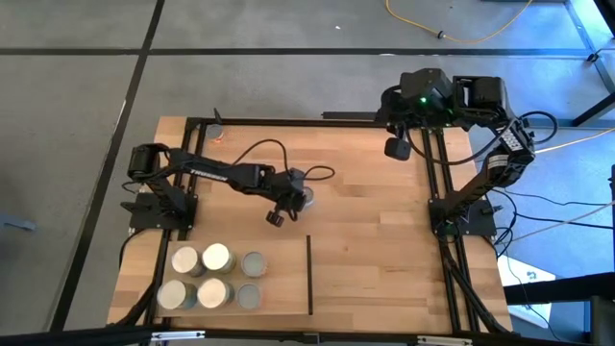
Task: Pick and place cans onto a shelf
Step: Put the canned salmon on the shelf
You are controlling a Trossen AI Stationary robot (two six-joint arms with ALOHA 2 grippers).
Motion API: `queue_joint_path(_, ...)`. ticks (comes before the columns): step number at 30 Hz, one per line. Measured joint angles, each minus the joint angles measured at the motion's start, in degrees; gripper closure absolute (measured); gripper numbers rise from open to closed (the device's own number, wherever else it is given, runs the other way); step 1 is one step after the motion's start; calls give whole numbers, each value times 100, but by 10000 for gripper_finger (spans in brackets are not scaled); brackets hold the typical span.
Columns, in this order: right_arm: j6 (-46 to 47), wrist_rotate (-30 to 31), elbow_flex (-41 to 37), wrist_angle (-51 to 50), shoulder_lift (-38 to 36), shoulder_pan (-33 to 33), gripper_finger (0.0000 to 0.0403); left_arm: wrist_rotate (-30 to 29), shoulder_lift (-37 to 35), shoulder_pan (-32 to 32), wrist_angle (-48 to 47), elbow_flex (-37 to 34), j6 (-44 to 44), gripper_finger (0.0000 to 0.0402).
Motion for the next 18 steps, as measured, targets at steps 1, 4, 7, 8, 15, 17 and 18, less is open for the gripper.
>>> queue_joint_path(1,2,1,0,0,0,0,344,-23,0,0,86,-62,0,360)
queue_joint_path(4,2,1,0,0,0,0,344,-150,0,3,281,-219,0,360)
queue_joint_path(7,19,2,0,0,0,0,344,-122,0,54,516,-396,-11,360)
queue_joint_path(8,21,2,0,0,0,0,344,-121,0,76,564,-456,-10,360)
queue_joint_path(15,163,3,0,0,0,0,344,-109,0,255,652,-574,-7,360)
queue_joint_path(17,251,4,0,0,0,0,344,-36,0,293,737,-574,39,360)
queue_joint_path(18,295,4,0,0,0,0,344,35,0,308,771,-574,135,360)
